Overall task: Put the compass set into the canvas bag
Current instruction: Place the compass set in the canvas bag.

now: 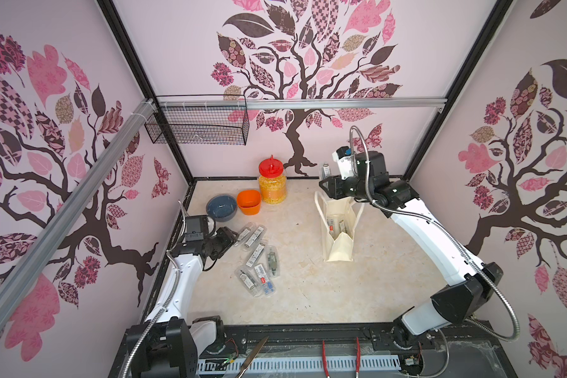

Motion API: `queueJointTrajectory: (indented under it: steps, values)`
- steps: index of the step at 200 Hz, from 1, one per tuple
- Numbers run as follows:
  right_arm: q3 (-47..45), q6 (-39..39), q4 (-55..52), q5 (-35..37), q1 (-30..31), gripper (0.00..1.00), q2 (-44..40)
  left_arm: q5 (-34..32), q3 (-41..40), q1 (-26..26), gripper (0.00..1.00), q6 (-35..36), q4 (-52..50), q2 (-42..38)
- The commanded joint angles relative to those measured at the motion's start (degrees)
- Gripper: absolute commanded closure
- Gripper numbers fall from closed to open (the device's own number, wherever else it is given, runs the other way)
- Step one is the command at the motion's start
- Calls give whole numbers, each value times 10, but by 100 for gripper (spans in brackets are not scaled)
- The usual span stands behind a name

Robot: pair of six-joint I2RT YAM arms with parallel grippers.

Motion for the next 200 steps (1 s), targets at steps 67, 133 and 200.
queueJointTrajectory:
  steps: [67, 133, 200]
  values:
    - [-59, 134, -45, 72, -10, 60, 31, 7, -21, 1, 42, -6, 17, -2]
    - [-87, 139, -68, 101, -10, 58, 82, 6, -22, 1, 42, -6, 17, -4]
    - [-116, 128, -70, 128, -11, 56, 112, 7, -11, 1, 42, -5, 13, 3]
